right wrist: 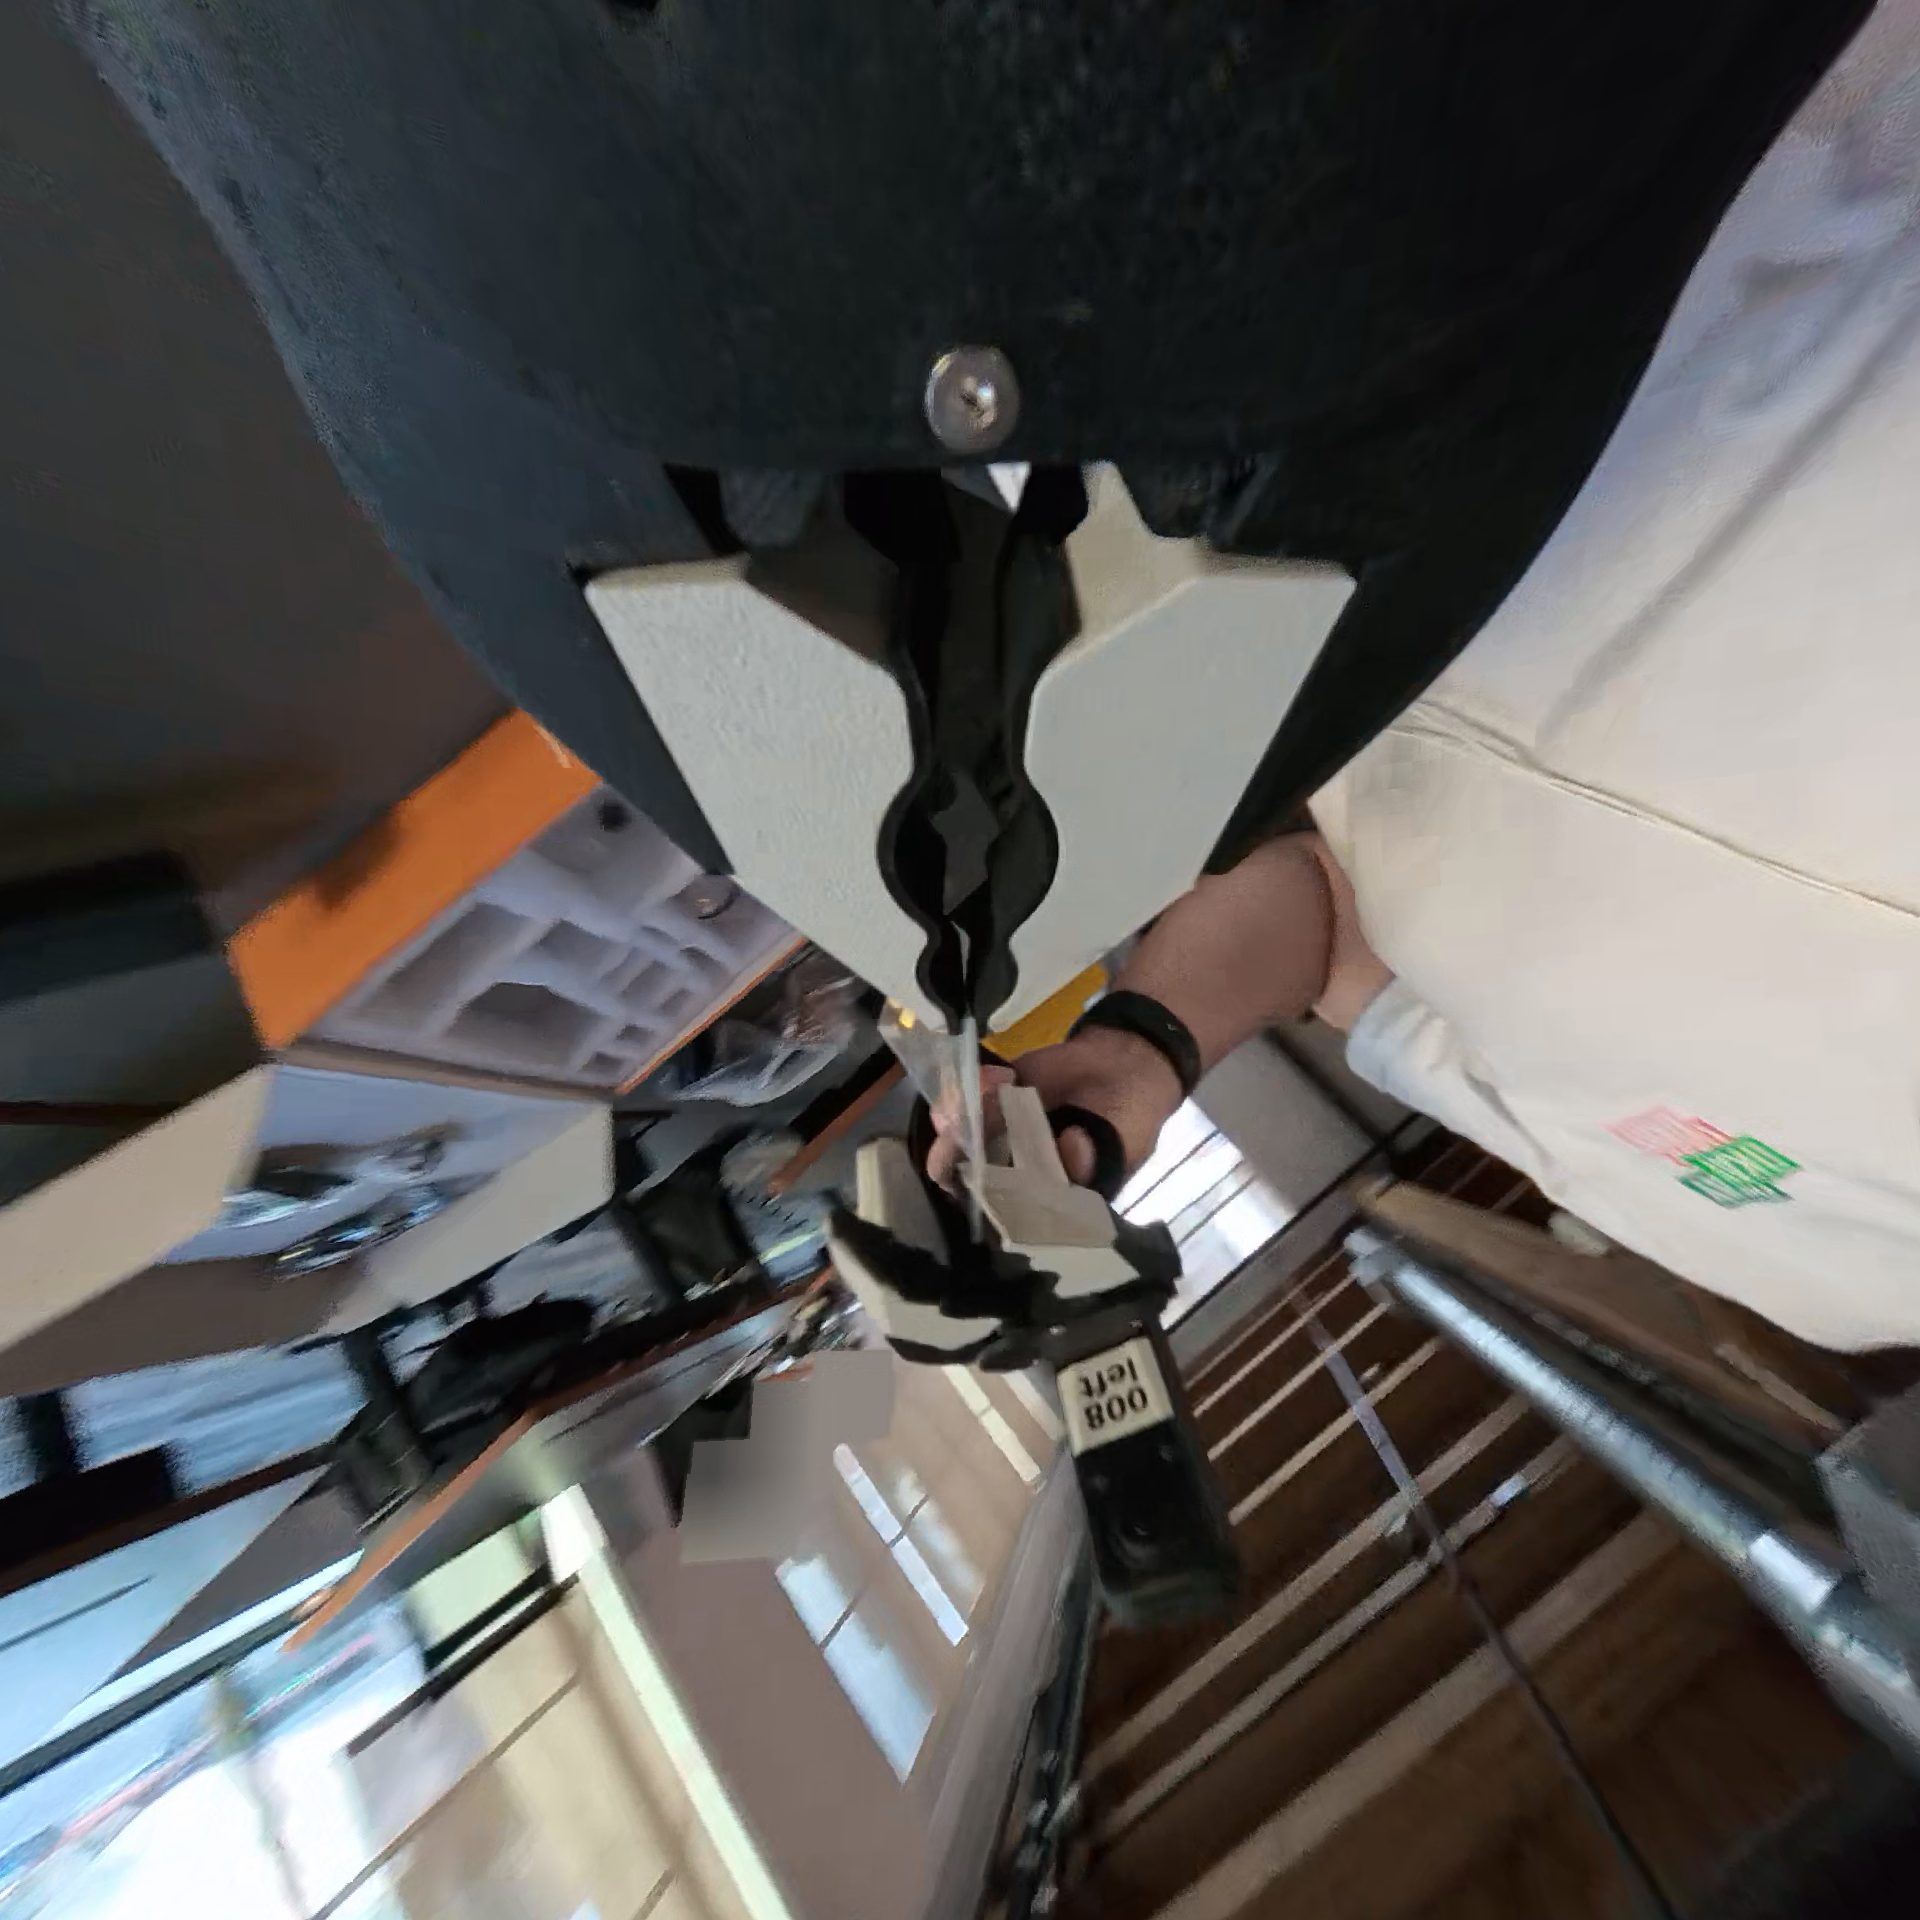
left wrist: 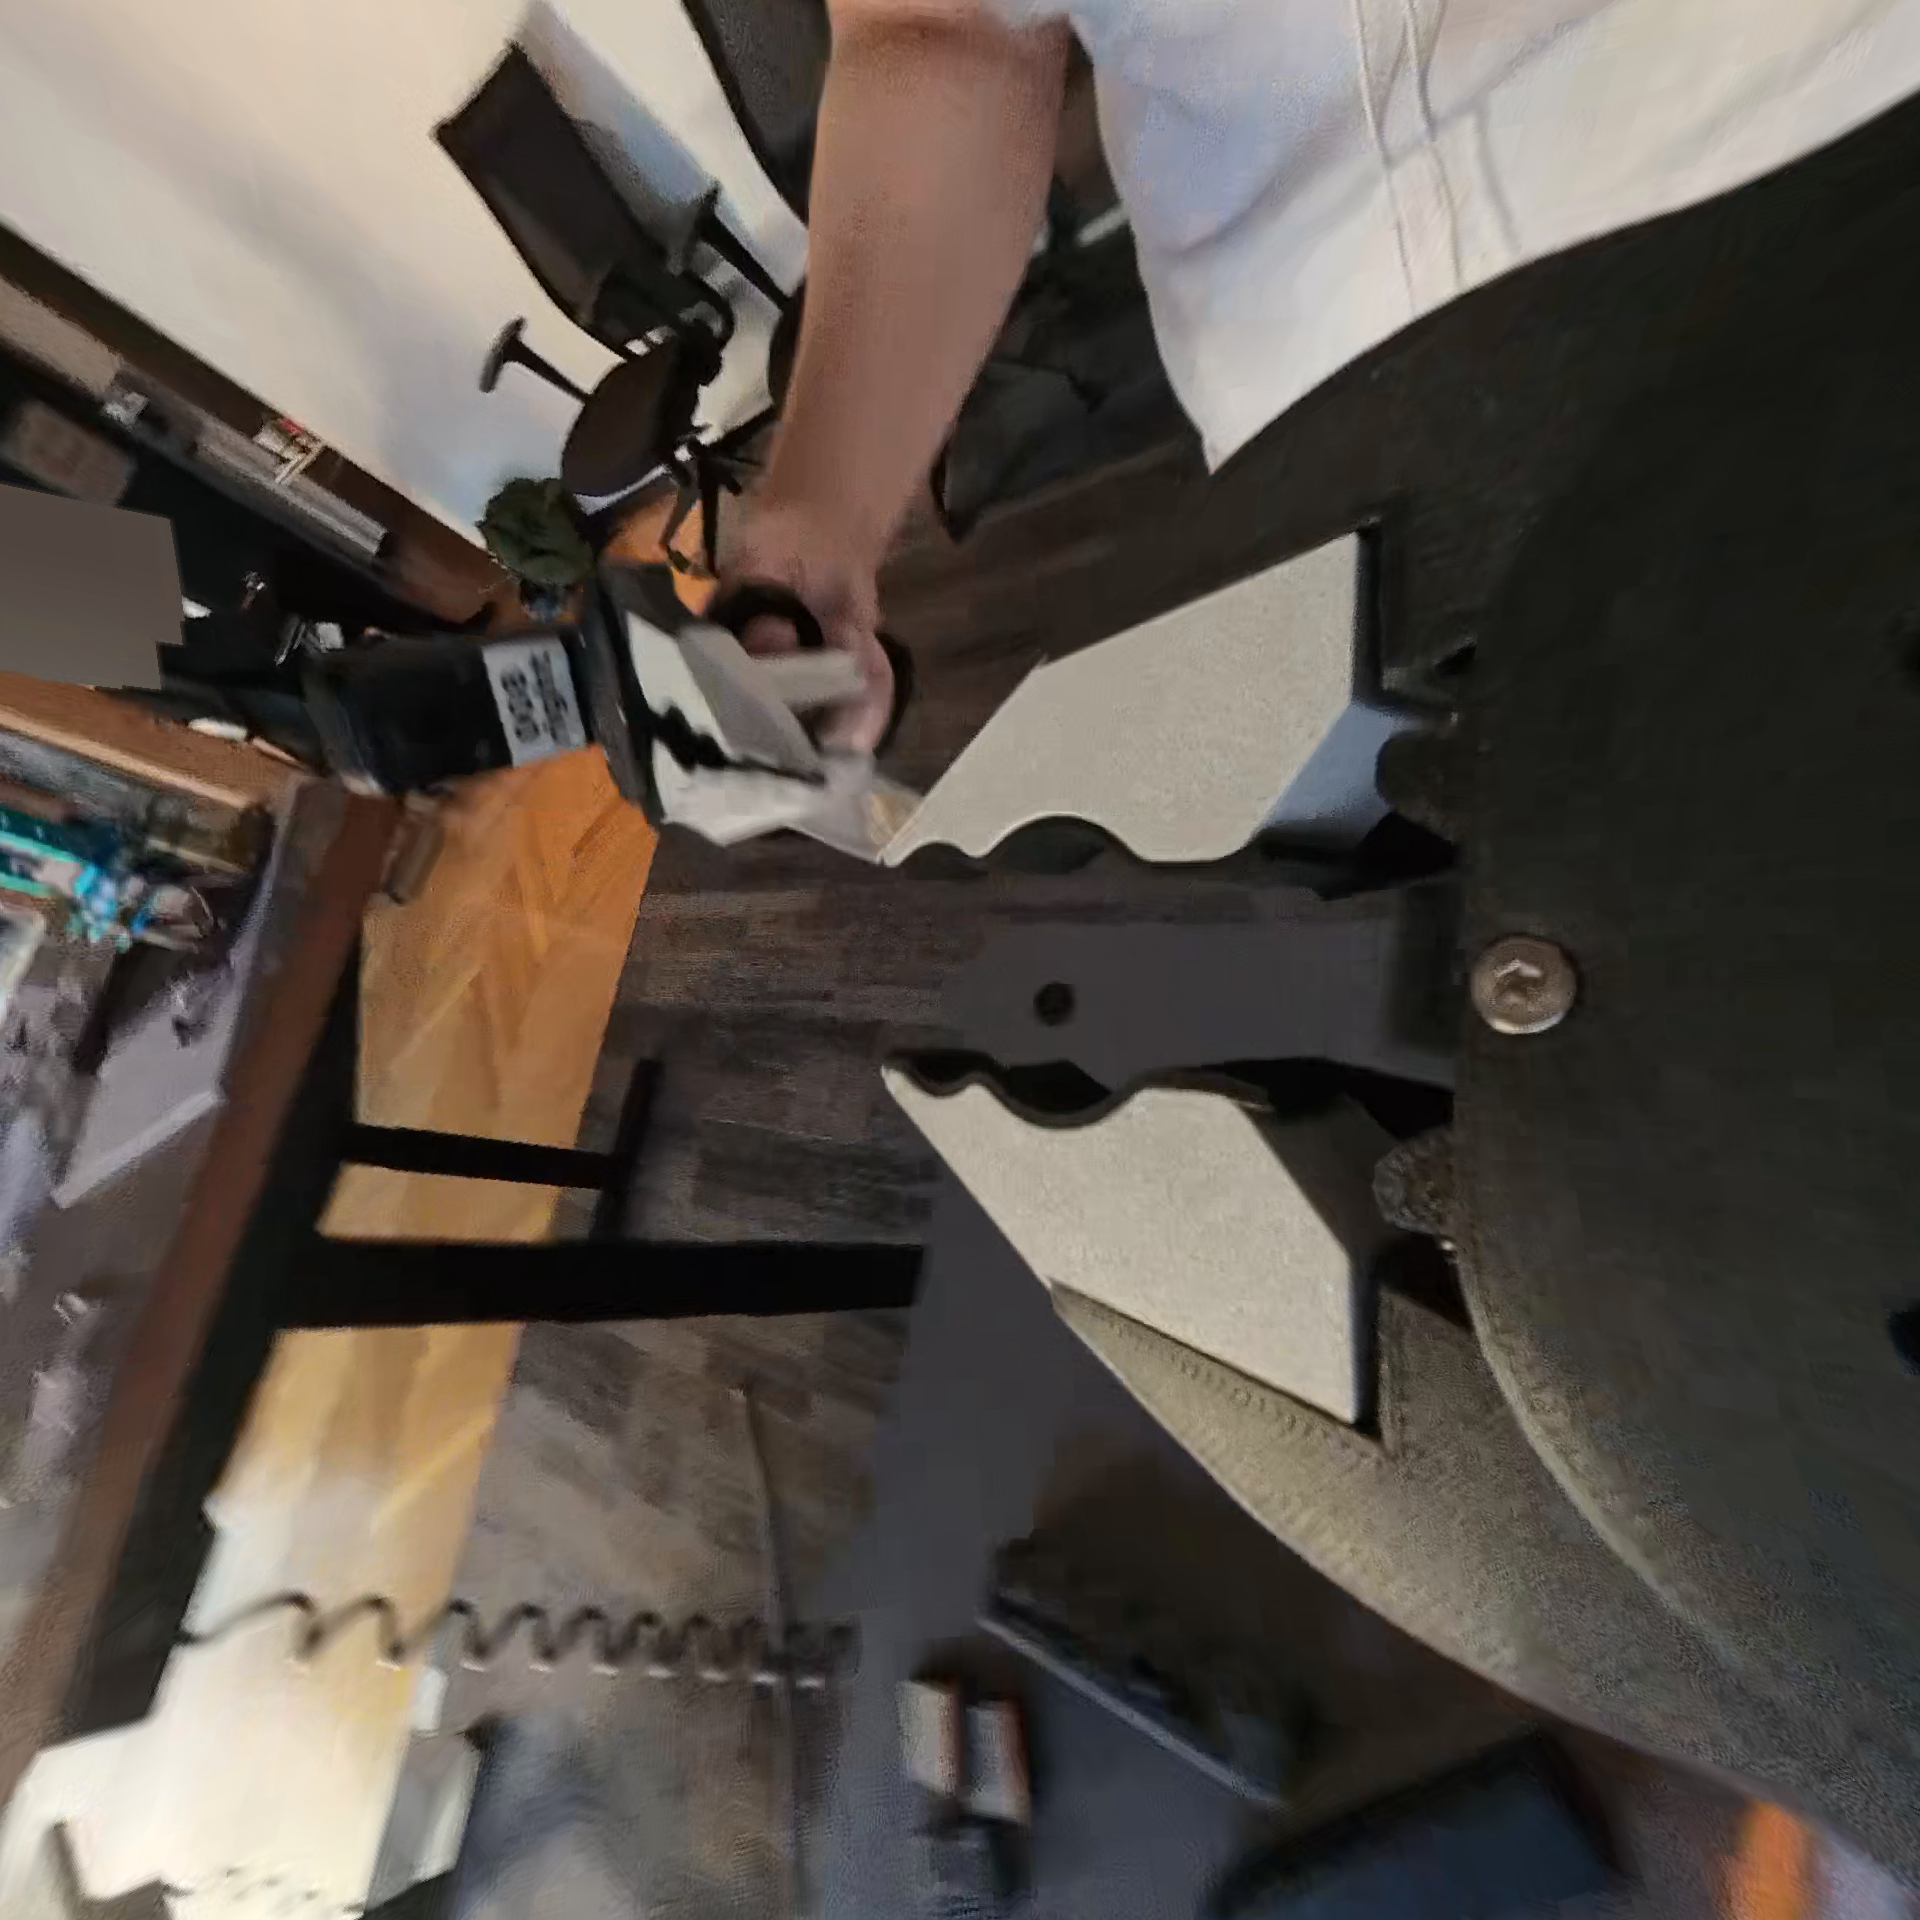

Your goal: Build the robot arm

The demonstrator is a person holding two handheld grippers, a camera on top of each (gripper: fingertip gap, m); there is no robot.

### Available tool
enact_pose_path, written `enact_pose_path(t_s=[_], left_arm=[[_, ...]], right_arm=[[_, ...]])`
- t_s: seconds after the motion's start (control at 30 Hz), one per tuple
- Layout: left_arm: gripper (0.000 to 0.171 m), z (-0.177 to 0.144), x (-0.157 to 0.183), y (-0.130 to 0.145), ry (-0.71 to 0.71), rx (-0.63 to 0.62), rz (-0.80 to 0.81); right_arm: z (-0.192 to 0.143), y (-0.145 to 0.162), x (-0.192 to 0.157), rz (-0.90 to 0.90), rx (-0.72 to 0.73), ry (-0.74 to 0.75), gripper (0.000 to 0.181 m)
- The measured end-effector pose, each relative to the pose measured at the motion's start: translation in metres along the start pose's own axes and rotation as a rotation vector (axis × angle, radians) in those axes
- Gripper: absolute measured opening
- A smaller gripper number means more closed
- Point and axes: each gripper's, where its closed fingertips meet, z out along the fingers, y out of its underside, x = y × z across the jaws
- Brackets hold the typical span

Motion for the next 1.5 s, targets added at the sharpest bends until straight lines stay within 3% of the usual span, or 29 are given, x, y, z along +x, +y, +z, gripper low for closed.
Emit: enact_pose_path(t_s=[0.13,0.33,0.4,0.53,0.73,0.87,1.07,1.23,1.5], left_arm=[[0.039,0.113,0.071,-0.056,0.135,0.034,0.174],[0.041,0.313,0.202,-0.133,0.311,0.116,0.224],[0.038,0.371,0.246,-0.163,0.382,0.164,0.220],[0.034,0.464,0.316,-0.209,0.514,0.167,0.211],[0.032,0.591,0.370,-0.264,0.604,0.137,0.263],[0.029,0.694,0.371,-0.296,0.587,0.169,0.250],[0.031,0.858,0.352,-0.351,0.545,0.177,0.159],[0.036,0.970,0.317,-0.381,0.385,0.185,0.215],[0.033,1.099,0.240,-0.424,0.102,0.209,0.073]], right_arm=[[-0.187,-0.047,-0.062,-0.061,0.148,0.219,0.000],[-0.482,-0.104,-0.160,-0.149,0.283,0.561,0.000],[-0.562,-0.121,-0.181,-0.161,0.299,0.660,0.000],[-0.681,-0.152,-0.195,-0.169,0.277,0.743,0.000],[-0.810,-0.219,-0.152,-0.228,0.308,0.719,0.000],[-0.880,-0.267,-0.100,-0.246,0.239,0.712,0.000],[-0.977,-0.331,-0.037,-0.263,0.123,0.745,0.000],[-1.067,-0.370,0.021,-0.323,-0.010,0.706,0.000],[-1.162,-0.425,0.131,-0.288,-0.188,0.417,0.000]])
